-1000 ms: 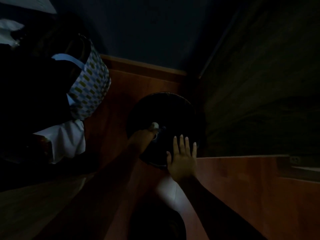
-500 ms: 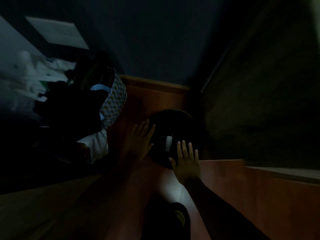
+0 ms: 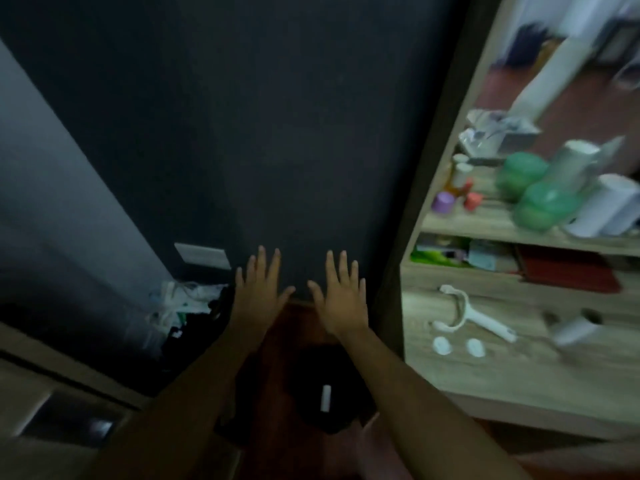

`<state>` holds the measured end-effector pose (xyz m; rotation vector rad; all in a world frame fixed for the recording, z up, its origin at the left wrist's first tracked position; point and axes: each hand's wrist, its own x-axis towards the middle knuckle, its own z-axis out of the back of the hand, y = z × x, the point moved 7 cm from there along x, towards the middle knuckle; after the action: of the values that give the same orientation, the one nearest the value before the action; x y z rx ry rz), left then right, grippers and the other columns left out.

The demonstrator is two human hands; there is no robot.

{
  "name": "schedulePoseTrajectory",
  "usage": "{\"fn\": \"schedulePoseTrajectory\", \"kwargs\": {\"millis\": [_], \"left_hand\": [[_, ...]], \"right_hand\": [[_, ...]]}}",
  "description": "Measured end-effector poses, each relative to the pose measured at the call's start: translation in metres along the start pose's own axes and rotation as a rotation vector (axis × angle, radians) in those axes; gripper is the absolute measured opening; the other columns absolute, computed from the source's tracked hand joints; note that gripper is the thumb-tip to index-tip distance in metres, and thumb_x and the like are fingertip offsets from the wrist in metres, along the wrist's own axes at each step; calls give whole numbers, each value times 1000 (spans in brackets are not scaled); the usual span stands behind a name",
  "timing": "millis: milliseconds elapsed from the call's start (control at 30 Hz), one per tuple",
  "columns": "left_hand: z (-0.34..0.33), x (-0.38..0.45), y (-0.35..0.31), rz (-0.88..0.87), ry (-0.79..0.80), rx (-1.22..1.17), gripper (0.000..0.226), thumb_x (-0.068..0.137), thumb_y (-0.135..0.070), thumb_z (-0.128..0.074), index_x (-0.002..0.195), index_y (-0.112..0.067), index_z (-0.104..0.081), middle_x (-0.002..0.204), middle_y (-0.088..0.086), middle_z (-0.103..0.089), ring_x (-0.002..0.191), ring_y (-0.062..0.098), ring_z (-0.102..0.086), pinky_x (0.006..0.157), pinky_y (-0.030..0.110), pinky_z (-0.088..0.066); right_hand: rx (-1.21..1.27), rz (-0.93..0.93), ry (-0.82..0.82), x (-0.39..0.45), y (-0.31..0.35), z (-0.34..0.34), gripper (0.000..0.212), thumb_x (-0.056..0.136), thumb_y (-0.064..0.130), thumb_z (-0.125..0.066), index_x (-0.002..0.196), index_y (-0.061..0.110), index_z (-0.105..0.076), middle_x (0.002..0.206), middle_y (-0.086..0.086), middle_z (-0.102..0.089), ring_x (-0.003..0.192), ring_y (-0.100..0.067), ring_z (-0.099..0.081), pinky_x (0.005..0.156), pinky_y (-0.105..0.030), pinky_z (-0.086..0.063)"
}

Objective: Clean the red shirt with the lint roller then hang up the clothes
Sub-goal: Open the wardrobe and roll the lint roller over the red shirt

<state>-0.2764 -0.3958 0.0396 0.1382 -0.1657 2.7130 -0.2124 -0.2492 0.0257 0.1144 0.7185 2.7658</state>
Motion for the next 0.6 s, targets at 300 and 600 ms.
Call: {"fn": "schedulePoseTrajectory", "kwargs": {"millis": [300,600], "left_hand": [[134,36,-159,-185,-260,-184,79,93,-47,-51,153,-18,-9,160,16,-5,145,30,-20,117,50,-16],[93,51,-324,-103,-186,-267,77,92,-46,-51,152,-18,-11,160,16,-6,145,31,-18,116,51,-15]], "right_hand": [[-45,147,-331,-9,-50,201,71,98,53,-38,154,28,-3,163,-9,-1,149,-30,1,119,-49,-10],[-130,138,-233,-3,-220,265,75,95,50,-45,155,27,-7,163,-11,-3,149,-34,-1,119,-53,-12]]}}
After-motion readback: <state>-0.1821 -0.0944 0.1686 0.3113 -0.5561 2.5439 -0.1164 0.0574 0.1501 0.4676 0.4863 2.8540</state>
